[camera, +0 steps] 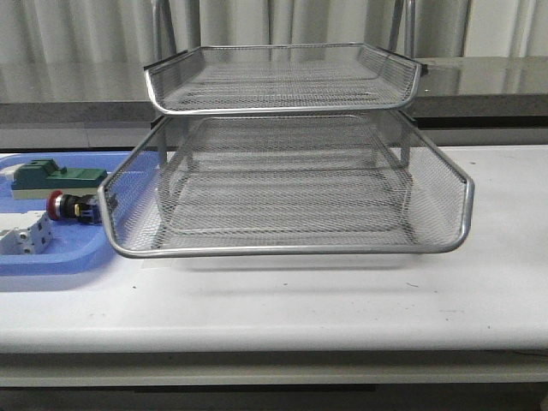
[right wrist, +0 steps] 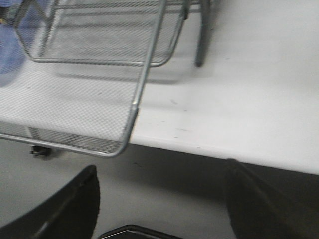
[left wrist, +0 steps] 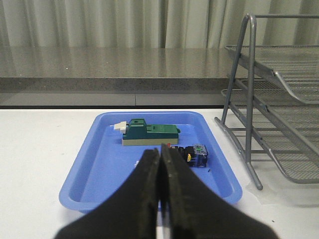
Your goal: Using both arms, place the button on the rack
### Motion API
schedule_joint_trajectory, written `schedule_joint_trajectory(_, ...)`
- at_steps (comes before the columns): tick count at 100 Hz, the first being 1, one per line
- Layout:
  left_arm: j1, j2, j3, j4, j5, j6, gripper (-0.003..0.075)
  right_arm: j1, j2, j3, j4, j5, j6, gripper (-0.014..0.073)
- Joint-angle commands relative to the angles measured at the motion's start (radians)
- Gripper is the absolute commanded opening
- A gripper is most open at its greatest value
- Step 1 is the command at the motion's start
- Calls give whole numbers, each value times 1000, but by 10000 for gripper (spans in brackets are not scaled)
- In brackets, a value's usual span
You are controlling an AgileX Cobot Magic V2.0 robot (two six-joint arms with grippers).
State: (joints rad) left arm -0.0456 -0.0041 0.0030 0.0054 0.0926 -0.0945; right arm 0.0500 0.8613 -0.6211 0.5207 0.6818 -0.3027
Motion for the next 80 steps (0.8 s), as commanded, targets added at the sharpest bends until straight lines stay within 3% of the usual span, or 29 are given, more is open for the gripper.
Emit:
schedule_joint_trajectory(1, -6, -16, 35, -5, -79, -8, -20, -34, -58, -87, -154, 45, 70, 529)
schedule_joint_trajectory(24, -6, -16, 35, -5, -79, -8, -20, -53, -187, -154, -371, 136, 120, 529)
schedule_joint_trajectory(50, -6, -16, 35, -5, -79, -8, -20, -53, -295, -154, -402, 189, 121, 505)
schedule_joint_trajectory(59, -6, -16, 35, -5, -79, -8, -20, -53, -315, -154, -402, 190, 121, 396)
schedule_joint_trajectory(80, -6, -16, 35, -5, -79, -8, -20, -53, -325, -154, -400, 197, 121, 10)
